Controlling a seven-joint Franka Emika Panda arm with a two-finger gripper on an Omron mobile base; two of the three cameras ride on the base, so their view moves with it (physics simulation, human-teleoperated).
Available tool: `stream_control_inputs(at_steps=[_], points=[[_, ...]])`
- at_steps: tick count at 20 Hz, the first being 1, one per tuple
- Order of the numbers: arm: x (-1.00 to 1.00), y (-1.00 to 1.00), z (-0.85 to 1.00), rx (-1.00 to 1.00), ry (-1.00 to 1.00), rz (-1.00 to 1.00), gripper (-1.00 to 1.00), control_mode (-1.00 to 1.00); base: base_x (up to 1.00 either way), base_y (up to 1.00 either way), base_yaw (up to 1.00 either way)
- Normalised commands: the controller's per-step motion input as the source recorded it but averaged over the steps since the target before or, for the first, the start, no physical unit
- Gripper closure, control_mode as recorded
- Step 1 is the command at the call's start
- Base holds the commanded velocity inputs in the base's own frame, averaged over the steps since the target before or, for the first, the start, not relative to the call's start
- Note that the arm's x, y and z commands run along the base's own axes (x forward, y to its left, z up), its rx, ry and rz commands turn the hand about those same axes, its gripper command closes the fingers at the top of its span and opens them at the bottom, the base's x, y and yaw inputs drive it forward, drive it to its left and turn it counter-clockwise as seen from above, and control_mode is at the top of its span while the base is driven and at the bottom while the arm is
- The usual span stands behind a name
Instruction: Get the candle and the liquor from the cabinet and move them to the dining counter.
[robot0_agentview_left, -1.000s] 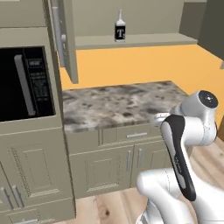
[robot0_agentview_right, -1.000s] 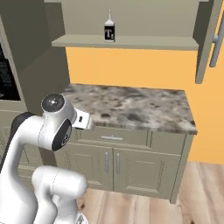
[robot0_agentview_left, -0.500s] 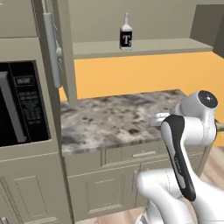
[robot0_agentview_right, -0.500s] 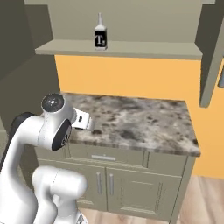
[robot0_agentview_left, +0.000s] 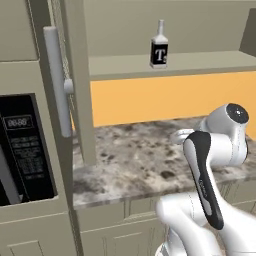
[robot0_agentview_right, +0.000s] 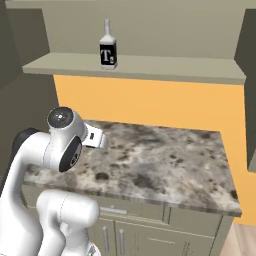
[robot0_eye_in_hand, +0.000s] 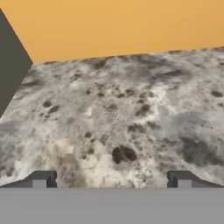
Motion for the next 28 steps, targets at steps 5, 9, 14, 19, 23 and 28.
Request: stream_control_inputs(at_steps=[5,9,14,19,23,28], points=[[0.0,0.0,0.0,0.0,0.0,0.0,-1.0,1.0,0.61,-0.2,0.09],[0.0,0.0,0.0,0.0,0.0,0.0,-1.0,1.0,0.39,-0.09,0.03],[0.0,0.0,0.0,0.0,0.0,0.0,-1.0,1.0,0.03,0.0,0.0],[0.0,0.0,0.0,0.0,0.0,0.0,-1.0,1.0,0.0,0.0,0.0],[0.0,0.0,0.0,0.0,0.0,0.0,-1.0,1.0,0.0,0.0,0.0],[0.0,0.0,0.0,0.0,0.0,0.0,-1.0,1.0,0.0,0.0,0.0]])
